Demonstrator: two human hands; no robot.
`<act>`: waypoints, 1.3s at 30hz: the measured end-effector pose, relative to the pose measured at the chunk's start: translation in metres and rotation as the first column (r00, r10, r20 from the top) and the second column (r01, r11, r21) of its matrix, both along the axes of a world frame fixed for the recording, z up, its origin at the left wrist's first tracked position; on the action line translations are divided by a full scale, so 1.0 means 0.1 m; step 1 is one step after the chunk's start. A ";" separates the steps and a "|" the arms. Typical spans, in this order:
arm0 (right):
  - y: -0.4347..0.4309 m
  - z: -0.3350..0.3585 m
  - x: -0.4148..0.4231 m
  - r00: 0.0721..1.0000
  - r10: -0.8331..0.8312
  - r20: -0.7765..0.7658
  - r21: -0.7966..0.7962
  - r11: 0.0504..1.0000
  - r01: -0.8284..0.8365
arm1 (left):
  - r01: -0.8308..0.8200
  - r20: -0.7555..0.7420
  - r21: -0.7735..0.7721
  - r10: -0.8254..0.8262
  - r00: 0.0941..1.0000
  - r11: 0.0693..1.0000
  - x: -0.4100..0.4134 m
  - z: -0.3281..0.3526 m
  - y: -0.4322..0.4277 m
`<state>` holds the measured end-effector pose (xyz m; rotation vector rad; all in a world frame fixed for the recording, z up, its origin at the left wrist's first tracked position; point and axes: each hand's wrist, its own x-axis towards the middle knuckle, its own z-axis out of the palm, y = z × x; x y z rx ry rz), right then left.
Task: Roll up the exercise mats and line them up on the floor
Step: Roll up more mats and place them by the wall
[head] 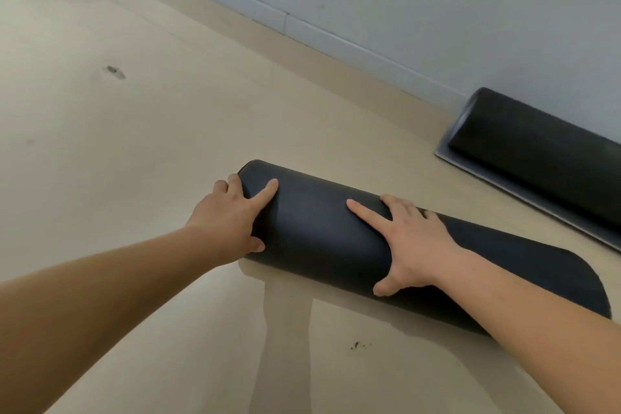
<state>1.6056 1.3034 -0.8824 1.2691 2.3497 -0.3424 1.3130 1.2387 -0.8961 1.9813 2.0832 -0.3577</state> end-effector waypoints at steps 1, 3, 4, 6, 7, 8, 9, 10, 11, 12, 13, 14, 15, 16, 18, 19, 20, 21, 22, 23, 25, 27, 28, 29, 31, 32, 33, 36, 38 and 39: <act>0.05 0.00 0.20 1.000 -0.026 0.008 0.002 1.000 0.026 | 0.025 0.003 0.002 -0.025 1.000 1.000 0.19 -0.01 0.13; 0.15 0.00 0.54 0.997 -0.064 0.036 0.018 0.998 0.063 | 0.066 0.012 0.015 -0.066 0.998 0.998 0.53 -0.04 0.35; 0.19 0.00 0.73 0.994 -0.091 0.055 0.041 0.995 0.089 | 0.088 0.023 0.032 -0.088 0.996 0.996 0.73 -0.05 0.48; 0.24 0.01 1.10 0.983 -0.165 0.086 0.102 0.983 0.156 | 0.111 0.052 0.067 -0.115 0.992 0.992 1.13 -0.08 0.69; 0.25 0.01 1.28 0.973 -0.212 0.094 0.134 0.971 0.198 | 0.118 0.063 0.083 -0.123 0.990 0.990 1.32 -0.10 0.78; 0.23 -0.01 1.44 0.961 -0.259 0.097 0.168 0.956 0.241 | 0.125 0.065 0.102 -0.132 0.989 0.987 1.51 -0.12 0.87; 0.21 -0.04 1.59 0.948 -0.303 0.100 0.203 0.939 0.279 | 0.136 0.062 0.121 -0.144 0.988 0.983 1.68 -0.15 0.96; 0.20 -0.07 1.73 0.934 -0.342 0.101 0.236 0.921 0.311 | 0.146 0.062 0.138 -0.156 0.986 0.980 1.84 -0.18 1.04; 0.19 -0.11 1.85 0.921 -0.376 0.099 0.265 0.902 0.340 | 0.155 0.066 0.152 -0.166 0.984 0.976 1.97 -0.22 1.12; 0.18 -0.15 1.97 0.909 -0.407 0.092 0.287 0.885 0.367 | 0.162 0.074 0.161 -0.175 0.982 0.974 2.10 -0.25 1.20; 0.20 -0.18 2.08 0.898 -0.432 0.081 0.309 0.868 0.389 | 0.168 0.084 0.169 -0.184 0.979 0.971 2.21 -0.26 1.28; 0.23 -0.21 2.18 0.891 -0.449 0.069 0.332 0.852 0.404 | 0.175 0.090 0.176 -0.193 0.977 0.969 2.30 -0.27 1.36; 0.27 -0.24 2.28 0.885 -0.461 0.057 0.357 0.837 0.413 | 0.186 0.085 0.188 -0.205 0.975 0.964 2.39 -0.27 1.45; 0.33 -0.25 2.37 0.879 -0.474 0.049 0.380 0.823 0.423 | 0.199 0.067 0.210 -0.217 0.974 0.957 2.48 -0.27 1.53; 0.46 -0.27 2.55 0.861 -0.507 0.043 0.410 0.795 0.447 | 0.206 0.029 0.269 -0.222 0.975 0.941 2.67 -0.27 1.68; 0.53 -0.27 2.64 0.851 -0.523 0.044 0.423 0.782 0.458 | 0.186 0.044 0.280 -0.206 0.977 0.942 2.78 -0.28 1.74; 0.60 -0.28 2.74 0.842 -0.538 0.047 0.437 0.769 0.467 | 0.156 0.086 0.274 -0.186 0.979 0.949 2.90 -0.29 1.79; 0.66 -0.29 2.84 0.834 -0.550 0.053 0.448 0.759 0.472 | 0.128 0.144 0.255 -0.168 0.975 0.959 3.02 -0.30 1.84; 0.71 -0.30 2.96 0.826 -0.560 0.060 0.458 0.751 0.476 | 0.113 0.198 0.228 -0.160 0.967 0.967 3.14 -0.32 1.88; 0.76 -0.31 3.07 0.819 -0.570 0.064 0.468 0.742 0.480 | 0.117 0.239 0.205 -0.166 0.957 0.972 3.25 -0.35 1.92; 0.84 -0.34 3.27 0.808 -0.586 0.063 0.475 0.730 0.492 | 0.157 0.274 0.160 -0.197 0.941 0.974 3.42 -0.42 2.00; 0.92 -0.37 3.38 0.810 -0.584 0.057 0.471 0.731 0.494 | 0.183 0.264 0.101 -0.204 0.943 0.978 3.51 -0.48 2.08; 0.96 -0.39 3.40 0.812 -0.580 0.059 0.471 0.733 0.490 | 0.186 0.254 0.073 -0.199 0.946 0.980 3.52 -0.51 2.13; 0.99 -0.40 3.41 0.813 -0.579 0.064 0.469 0.737 0.488 | 0.190 0.247 0.051 -0.197 0.949 0.980 3.52 -0.53 2.17; 1.04 -0.42 3.43 0.809 -0.584 0.068 0.457 0.739 0.495 | 0.209 0.243 0.018 -0.207 0.948 0.978 3.50 -0.51 2.24; 1.05 -0.44 3.44 0.809 -0.585 0.063 0.458 0.737 0.497 | 0.217 0.250 0.003 -0.210 0.945 0.976 3.49 -0.49 2.27; 1.05 -0.44 3.44 0.808 -0.586 0.060 0.462 0.734 0.498 | 0.222 0.263 -0.009 -0.212 0.941 0.975 3.47 -0.46 2.30; 1.01 -0.45 3.41 0.795 -0.603 0.069 0.462 0.725 0.510 | 0.211 0.304 0.005 -0.203 0.931 0.977 3.41 -0.37 2.26; 0.95 -0.42 3.37 0.781 -0.620 0.078 0.477 0.711 0.516 | 0.180 0.325 0.080 -0.196 0.925 0.980 3.35 -0.33 2.12; 0.92 -0.41 3.33 0.780 -0.620 0.082 0.492 0.706 0.509 | 0.159 0.335 0.106 -0.186 0.924 0.982 3.30 -0.32 2.03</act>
